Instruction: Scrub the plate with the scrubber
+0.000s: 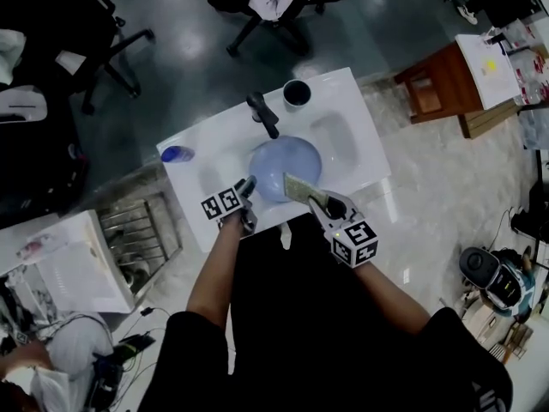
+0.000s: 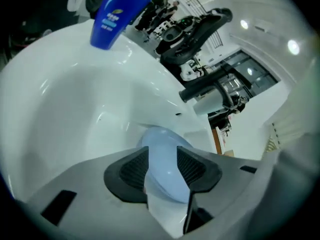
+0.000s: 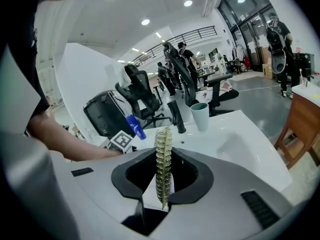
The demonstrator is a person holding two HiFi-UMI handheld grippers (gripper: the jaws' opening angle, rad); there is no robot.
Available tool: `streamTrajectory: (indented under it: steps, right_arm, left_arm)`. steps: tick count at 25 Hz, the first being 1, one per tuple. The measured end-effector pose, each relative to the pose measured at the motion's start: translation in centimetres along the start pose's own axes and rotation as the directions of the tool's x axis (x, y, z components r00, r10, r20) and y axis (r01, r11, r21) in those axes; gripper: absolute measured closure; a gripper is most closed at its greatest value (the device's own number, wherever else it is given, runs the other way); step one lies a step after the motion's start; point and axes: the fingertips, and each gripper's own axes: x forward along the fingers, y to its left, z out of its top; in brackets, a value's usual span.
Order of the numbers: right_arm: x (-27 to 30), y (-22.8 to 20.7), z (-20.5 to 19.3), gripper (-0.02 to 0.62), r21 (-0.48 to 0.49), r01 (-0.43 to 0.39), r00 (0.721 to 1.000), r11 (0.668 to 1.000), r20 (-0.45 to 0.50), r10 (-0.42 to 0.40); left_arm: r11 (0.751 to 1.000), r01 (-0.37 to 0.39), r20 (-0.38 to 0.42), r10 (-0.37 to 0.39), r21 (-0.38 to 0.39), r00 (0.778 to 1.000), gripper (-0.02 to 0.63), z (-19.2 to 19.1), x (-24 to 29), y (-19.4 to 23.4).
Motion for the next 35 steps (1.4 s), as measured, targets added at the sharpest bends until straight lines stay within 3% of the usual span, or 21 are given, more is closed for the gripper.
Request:
streamTrajectory:
  steps: [5,8,14,17,20,22,30,35]
  right_arm:
    - [-0.1,-0.8,-0.6,0.532,-0.025,0.029,0.999,0.999,-0.013,-0.029]
    - [-0.3,-1.6,-0.7,0.532,-0.005,0.044,0.999,0.999,-0.008,-0.044]
    - [-0.6,-2.3,-1.1,0.532,0.022,0.082,0.997,0.996,-0.003,-0.081]
    - [-1.1,-2.5,-1.4,0.532,0.041,0.095,0.995,0.995,0.003,-0.095]
    - [-1.7,-2.7,-1.9,0.532,0.059,0.111,0.994,0.992,-0.001,-0.111]
    - [-2.2,-2.7,-2.3,0.532,0.069,0.119,0.993,0.991,-0.001,-0.119]
    - [-3.3,-1.9,-2.3,0.532,0.069,0.136,0.989,0.988,0.044,-0.14]
    - [-4.3,-1.2,-1.3,0.532,0.051,0.133,0.987,0.99,0.088,-0.137]
  left_arm:
    - [0.999,-0.028,-0.077,0.025,-0.04,0.997,0.407,-0.9,2.9,2.3]
    - [0.992,-0.058,-0.125,0.044,-0.11,0.991,0.402,-1.8,4.1,3.4]
    - [0.984,-0.031,-0.192,-0.003,-0.175,0.981,0.398,-2.9,6.1,3.2]
    - [0.971,-0.009,-0.179,-0.035,-0.237,0.983,0.433,-2.8,6.5,2.7]
    - [0.983,-0.056,-0.24,0.012,-0.177,0.971,0.54,-3.6,6.9,2.9]
    - [0.986,-0.069,-0.271,0.026,-0.151,0.962,0.54,-4.1,7.1,2.9]
    - [0.965,-0.104,-0.179,0.061,-0.243,0.982,0.588,-3.0,5.0,3.6]
    - [0.97,-0.129,-0.122,0.106,-0.205,0.987,0.588,-2.5,1.4,3.2]
